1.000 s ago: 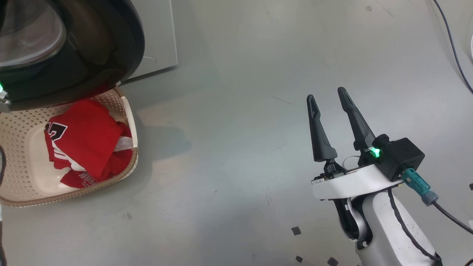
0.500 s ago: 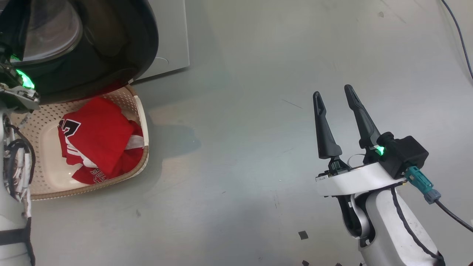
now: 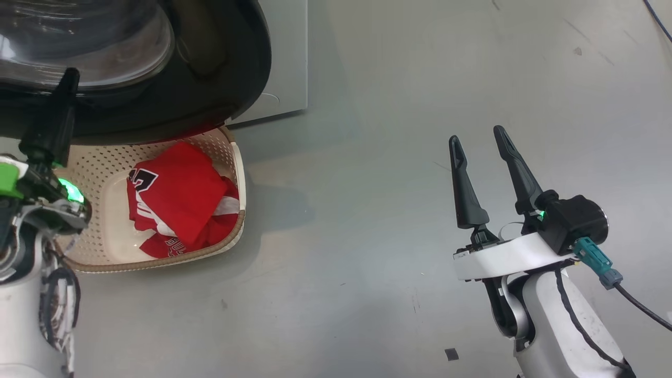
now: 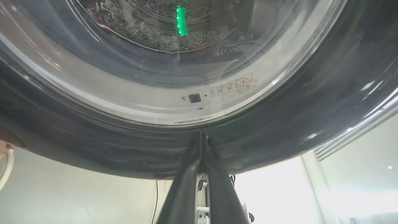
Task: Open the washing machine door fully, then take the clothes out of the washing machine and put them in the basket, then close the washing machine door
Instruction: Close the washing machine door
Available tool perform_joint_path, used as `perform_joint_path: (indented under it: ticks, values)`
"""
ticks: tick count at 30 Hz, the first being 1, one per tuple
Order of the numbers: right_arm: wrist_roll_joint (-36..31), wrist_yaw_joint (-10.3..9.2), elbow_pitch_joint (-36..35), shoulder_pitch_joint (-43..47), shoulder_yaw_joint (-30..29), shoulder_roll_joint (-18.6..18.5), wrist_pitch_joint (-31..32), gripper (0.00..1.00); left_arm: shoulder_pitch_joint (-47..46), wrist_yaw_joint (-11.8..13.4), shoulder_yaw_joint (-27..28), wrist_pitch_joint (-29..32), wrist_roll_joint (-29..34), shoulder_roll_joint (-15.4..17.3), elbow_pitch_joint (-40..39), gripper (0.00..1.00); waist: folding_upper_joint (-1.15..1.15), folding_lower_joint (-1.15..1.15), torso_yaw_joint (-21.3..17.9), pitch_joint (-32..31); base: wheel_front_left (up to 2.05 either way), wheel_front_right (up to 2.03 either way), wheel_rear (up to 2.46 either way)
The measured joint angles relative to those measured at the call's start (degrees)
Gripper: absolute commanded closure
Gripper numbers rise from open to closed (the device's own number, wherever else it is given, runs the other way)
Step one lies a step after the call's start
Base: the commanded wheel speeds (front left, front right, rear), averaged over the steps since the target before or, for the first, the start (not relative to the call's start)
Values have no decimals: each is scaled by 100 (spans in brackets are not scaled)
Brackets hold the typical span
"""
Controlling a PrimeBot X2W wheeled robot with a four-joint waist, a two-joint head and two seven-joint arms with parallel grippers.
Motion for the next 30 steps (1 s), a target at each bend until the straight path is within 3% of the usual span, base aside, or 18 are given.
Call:
perform_joint_path:
  ticks: [14,17,23,27,30]
  values:
    - [-86,24,234,319,-160,0,-1,0,1542,0,261,-247,-44,-581,-737,100,0,0,389,-581,0,0,0]
    - [-120,58,290,443,-196,-1,-1,0,1848,0,271,-258,-43,-654,-882,87,0,0,471,-714,0,0,0]
    - [-123,58,368,707,-297,2,0,0,2364,0,104,-283,92,-705,-1134,45,0,-1,636,-975,0,0,0]
    - [-167,76,414,822,-311,7,0,0,2673,0,-24,-291,180,-723,-1285,0,0,0,749,-1145,0,0,0]
    - [-191,107,421,840,-310,12,0,0,2864,0,-27,-430,302,-733,-1397,0,0,-1,824,-1263,0,0,0]
